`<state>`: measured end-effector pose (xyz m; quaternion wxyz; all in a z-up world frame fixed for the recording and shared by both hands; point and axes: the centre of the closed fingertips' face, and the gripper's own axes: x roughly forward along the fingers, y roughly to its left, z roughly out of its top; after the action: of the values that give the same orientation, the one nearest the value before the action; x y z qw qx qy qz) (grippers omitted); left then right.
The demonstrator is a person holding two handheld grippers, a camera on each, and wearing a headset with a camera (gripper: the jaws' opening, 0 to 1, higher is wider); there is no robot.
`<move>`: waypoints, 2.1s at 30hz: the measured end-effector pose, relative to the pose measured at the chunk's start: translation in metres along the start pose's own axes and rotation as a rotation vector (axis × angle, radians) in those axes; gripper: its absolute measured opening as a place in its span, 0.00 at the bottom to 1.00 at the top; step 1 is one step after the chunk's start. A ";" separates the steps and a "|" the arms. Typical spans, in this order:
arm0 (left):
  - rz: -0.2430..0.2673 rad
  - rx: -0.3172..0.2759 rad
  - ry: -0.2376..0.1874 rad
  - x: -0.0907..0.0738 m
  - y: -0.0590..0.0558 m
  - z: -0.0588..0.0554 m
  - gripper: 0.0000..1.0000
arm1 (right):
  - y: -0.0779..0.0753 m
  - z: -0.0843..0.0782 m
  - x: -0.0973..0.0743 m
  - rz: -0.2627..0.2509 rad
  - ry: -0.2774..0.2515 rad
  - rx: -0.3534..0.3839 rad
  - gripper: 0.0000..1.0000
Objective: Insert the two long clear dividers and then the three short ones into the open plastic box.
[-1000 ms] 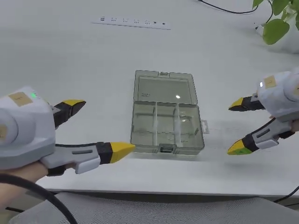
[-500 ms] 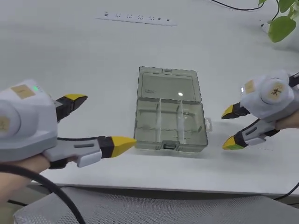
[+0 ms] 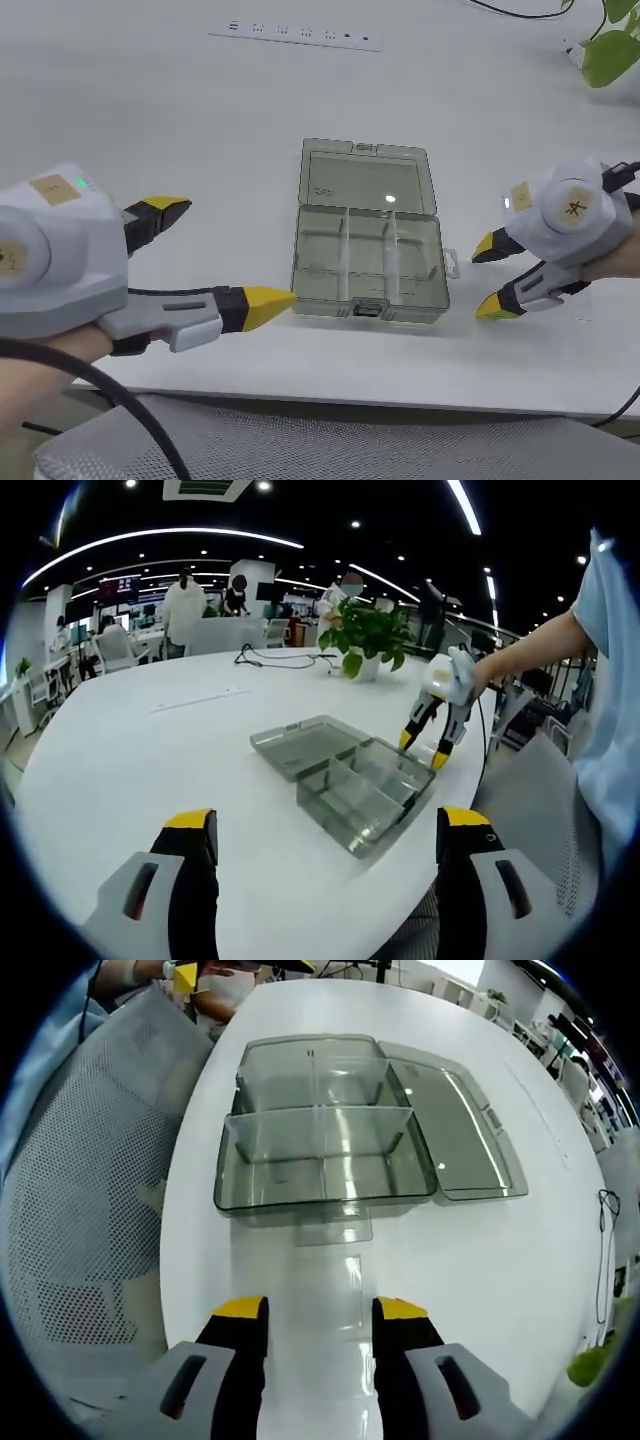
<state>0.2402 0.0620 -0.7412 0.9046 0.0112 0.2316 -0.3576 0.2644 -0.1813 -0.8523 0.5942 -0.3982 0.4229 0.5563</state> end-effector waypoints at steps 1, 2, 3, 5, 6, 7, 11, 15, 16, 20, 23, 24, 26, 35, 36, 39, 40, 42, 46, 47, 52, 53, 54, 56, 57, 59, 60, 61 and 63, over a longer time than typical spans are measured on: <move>-0.001 -0.001 0.001 0.000 0.000 0.000 0.92 | -0.001 -0.001 0.001 0.000 0.001 -0.004 0.42; -0.001 -0.001 0.000 0.000 0.000 0.000 0.92 | 0.000 0.001 0.001 0.000 0.000 -0.003 0.41; -0.002 -0.001 0.000 0.000 -0.001 0.000 0.92 | 0.001 0.001 0.001 0.002 0.001 0.000 0.41; -0.002 0.001 0.003 0.001 -0.001 0.000 0.92 | 0.000 -0.001 0.003 0.003 0.007 -0.005 0.40; -0.003 -0.001 0.002 0.001 -0.001 0.000 0.92 | 0.001 0.001 0.003 -0.002 0.007 -0.011 0.40; -0.004 -0.003 0.000 0.001 -0.001 0.001 0.92 | 0.001 0.001 0.002 -0.002 0.007 -0.004 0.39; -0.006 -0.001 0.004 0.001 -0.002 0.000 0.92 | 0.001 0.000 0.003 -0.008 0.013 -0.019 0.39; -0.010 -0.001 0.005 0.002 -0.003 0.000 0.92 | 0.001 -0.001 0.003 -0.008 0.013 -0.021 0.38; -0.011 0.001 0.008 0.003 -0.003 -0.001 0.91 | 0.002 0.000 0.002 -0.008 0.013 -0.021 0.38; -0.015 0.000 0.005 0.003 -0.004 0.001 0.91 | 0.006 0.002 0.002 -0.005 0.017 -0.031 0.36; -0.019 0.000 0.007 0.004 -0.004 0.001 0.91 | 0.007 0.002 0.002 -0.006 0.017 -0.035 0.33; -0.019 0.003 0.007 0.005 -0.005 0.001 0.91 | 0.006 0.002 0.002 -0.007 0.017 -0.034 0.33; -0.022 0.001 0.004 0.005 -0.005 0.002 0.91 | 0.007 0.003 0.002 -0.008 0.019 -0.034 0.33; -0.024 -0.006 -0.002 0.007 -0.005 0.004 0.90 | 0.010 0.006 0.001 -0.017 0.021 -0.022 0.33; -0.026 -0.006 -0.001 0.008 -0.006 0.004 0.90 | 0.009 0.005 0.001 -0.017 0.021 -0.022 0.33; -0.029 -0.007 -0.001 0.009 -0.007 0.004 0.90 | 0.009 0.006 0.001 -0.018 0.022 -0.022 0.33; -0.028 -0.006 -0.001 0.009 -0.007 0.003 0.90 | 0.007 0.004 0.002 -0.020 0.022 -0.026 0.33; -0.029 -0.011 0.001 0.010 -0.007 0.003 0.90 | 0.006 0.003 0.001 -0.027 0.028 -0.031 0.33; -0.031 -0.012 -0.002 0.010 -0.008 0.003 0.90 | 0.003 -0.001 0.001 -0.034 0.033 -0.026 0.33; -0.031 -0.012 -0.001 0.010 -0.007 0.003 0.90 | 0.002 -0.002 0.001 -0.039 0.034 -0.030 0.33; -0.032 -0.021 -0.004 0.012 -0.008 0.004 0.90 | 0.002 -0.001 -0.005 -0.051 0.033 -0.030 0.33; -0.034 -0.021 -0.003 0.012 -0.009 0.004 0.90 | 0.001 -0.001 -0.005 -0.055 0.030 -0.032 0.33; -0.038 -0.022 -0.003 0.013 -0.010 0.004 0.90 | -0.001 -0.003 -0.005 -0.060 0.029 -0.031 0.33; -0.043 -0.026 -0.001 0.015 -0.011 0.003 0.89 | -0.003 -0.003 -0.006 -0.066 0.028 -0.029 0.33; -0.044 -0.029 0.001 0.016 -0.012 0.003 0.89 | -0.004 -0.004 -0.007 -0.069 0.028 -0.029 0.33; -0.047 -0.032 0.002 0.017 -0.013 0.003 0.89 | -0.006 -0.003 -0.011 -0.089 0.028 -0.034 0.33; -0.050 -0.034 0.004 0.018 -0.014 0.002 0.89 | -0.006 -0.003 -0.014 -0.091 0.029 -0.033 0.33; -0.054 -0.036 0.005 0.019 -0.015 0.003 0.89 | -0.007 -0.003 -0.017 -0.097 0.028 -0.032 0.33; -0.059 -0.043 0.006 0.021 -0.016 0.003 0.89 | -0.013 -0.004 -0.021 -0.124 0.020 -0.036 0.33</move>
<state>0.2441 0.0359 -0.7448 0.8931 -0.0141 0.2422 -0.3789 0.2763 -0.1922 -0.8334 0.6160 -0.4397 0.3932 0.5221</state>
